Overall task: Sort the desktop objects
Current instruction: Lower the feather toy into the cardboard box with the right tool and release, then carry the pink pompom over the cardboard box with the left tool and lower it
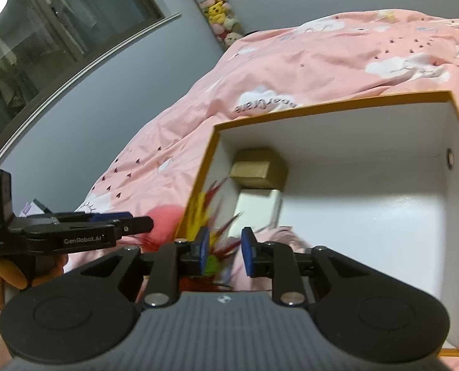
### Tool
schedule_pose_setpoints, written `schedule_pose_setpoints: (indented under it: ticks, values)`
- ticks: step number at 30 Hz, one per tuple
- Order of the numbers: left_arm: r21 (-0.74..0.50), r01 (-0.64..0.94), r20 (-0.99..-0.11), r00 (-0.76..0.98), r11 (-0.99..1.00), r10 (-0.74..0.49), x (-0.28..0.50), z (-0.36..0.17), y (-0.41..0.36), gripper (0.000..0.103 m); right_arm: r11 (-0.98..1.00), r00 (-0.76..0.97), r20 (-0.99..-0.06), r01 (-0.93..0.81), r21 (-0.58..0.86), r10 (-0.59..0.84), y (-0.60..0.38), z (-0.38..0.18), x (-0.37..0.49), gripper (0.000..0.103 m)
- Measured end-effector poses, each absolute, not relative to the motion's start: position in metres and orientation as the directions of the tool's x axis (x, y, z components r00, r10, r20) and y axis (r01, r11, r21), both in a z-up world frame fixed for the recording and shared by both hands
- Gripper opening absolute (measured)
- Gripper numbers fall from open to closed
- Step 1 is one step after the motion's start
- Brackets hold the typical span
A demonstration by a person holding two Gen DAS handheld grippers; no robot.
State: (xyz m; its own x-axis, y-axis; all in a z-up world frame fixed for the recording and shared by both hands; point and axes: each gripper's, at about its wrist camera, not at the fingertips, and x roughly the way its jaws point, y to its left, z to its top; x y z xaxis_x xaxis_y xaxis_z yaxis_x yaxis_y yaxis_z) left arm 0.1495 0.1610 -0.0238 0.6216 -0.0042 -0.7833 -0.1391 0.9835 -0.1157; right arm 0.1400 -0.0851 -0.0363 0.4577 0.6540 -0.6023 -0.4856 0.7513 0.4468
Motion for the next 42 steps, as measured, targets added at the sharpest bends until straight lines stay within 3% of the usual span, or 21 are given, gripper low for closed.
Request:
schedule_pose_setpoints:
  ticks: [8, 14, 16, 23, 25, 26, 42]
  values:
    - [-0.182, -0.152, -0.832, 0.551, 0.972, -0.07, 0.168, -0.052, 0.166, 0.055, 0.76, 0.463, -0.605, -0.448, 0.471, 0.648, -0.098, -0.043, 0.138, 0.027]
    - [-0.13, -0.089, -0.864, 0.499, 0.988, -0.069, 0.179, -0.069, 0.16, 0.055, 0.765, 0.458, -0.614, -0.425, 0.484, 0.643, -0.104, -0.049, 0.141, 0.028]
    - [-0.155, -0.08, -0.867, 0.488, 0.985, -0.097, 0.181, -0.075, 0.161, 0.046, 0.767, 0.457, -0.617, -0.419, 0.486, 0.641, -0.104, -0.05, 0.141, 0.028]
    - [-0.143, -0.08, -0.836, 0.543, 0.987, -0.077, 0.169, -0.068, 0.154, 0.037, 0.779, 0.456, -0.632, -0.388, 0.492, 0.627, -0.109, -0.057, 0.141, 0.029]
    - [-0.149, -0.077, -0.822, 0.565, 0.986, -0.08, 0.165, -0.063, 0.155, 0.021, 0.782, 0.456, -0.635, -0.382, 0.493, 0.623, -0.11, -0.058, 0.141, 0.029]
    - [-0.15, -0.071, -0.81, 0.581, 0.986, -0.082, 0.162, -0.059, 0.155, 0.004, 0.783, 0.457, -0.636, -0.379, 0.493, 0.622, -0.11, -0.059, 0.141, 0.029]
    - [-0.159, -0.101, -0.736, 0.675, 0.982, -0.05, 0.142, -0.016, 0.16, 0.002, 0.798, 0.471, -0.645, -0.354, 0.487, 0.602, -0.117, -0.062, 0.14, 0.032]
